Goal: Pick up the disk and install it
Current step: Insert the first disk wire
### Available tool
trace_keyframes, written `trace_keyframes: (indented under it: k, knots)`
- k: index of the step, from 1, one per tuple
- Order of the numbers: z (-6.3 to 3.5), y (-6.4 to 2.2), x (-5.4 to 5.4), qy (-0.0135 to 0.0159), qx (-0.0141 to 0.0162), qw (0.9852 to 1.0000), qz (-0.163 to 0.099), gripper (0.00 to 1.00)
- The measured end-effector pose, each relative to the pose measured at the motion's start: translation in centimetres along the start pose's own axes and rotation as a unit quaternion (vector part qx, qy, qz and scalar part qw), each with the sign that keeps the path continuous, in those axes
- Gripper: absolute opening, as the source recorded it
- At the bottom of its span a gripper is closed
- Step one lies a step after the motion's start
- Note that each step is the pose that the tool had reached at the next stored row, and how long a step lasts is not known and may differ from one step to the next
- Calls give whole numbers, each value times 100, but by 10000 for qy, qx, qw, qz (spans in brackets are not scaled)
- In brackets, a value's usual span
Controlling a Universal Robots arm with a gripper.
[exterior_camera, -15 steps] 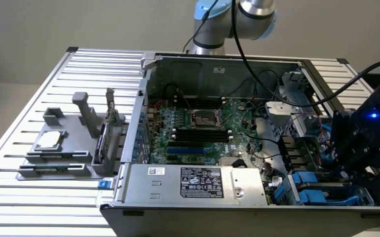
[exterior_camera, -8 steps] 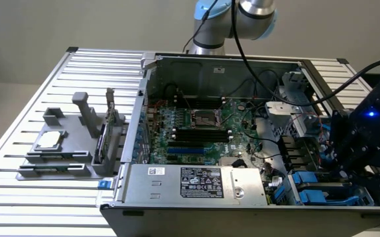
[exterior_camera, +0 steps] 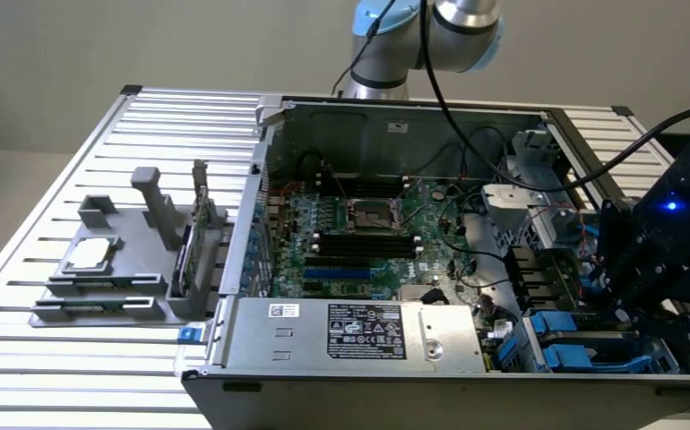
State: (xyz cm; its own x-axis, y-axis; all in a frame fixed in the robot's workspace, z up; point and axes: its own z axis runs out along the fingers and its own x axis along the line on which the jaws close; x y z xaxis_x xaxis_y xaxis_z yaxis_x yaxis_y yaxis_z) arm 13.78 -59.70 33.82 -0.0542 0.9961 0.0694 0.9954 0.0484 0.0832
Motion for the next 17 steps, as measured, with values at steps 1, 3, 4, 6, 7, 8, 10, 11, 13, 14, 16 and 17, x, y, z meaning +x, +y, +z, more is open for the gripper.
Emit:
trace_keyframes:
  k: [1,3,4,6,7,8,10,11,13,14,16,17]
  knots:
    - [1,2,1,-1,0,10000,0,17]
    - [2,6,2,-2,0,10000,1,17]
    - [3,8,3,-2,0,10000,2,17]
    - [7,9,2,-2,0,10000,5,17]
    - [9,10,2,-1,-1,10000,8,17]
    - [10,10,2,-2,-1,10000,11,17]
    - [14,15,1,-3,-1,10000,19,17]
    - [15,16,1,-3,-2,10000,24,17]
    - [16,20,1,-4,-2,10000,35,17]
    - [17,21,1,-5,-3,10000,41,17]
    - [19,23,1,-5,-4,10000,53,17]
    - [19,25,0,-6,-4,10000,58,17]
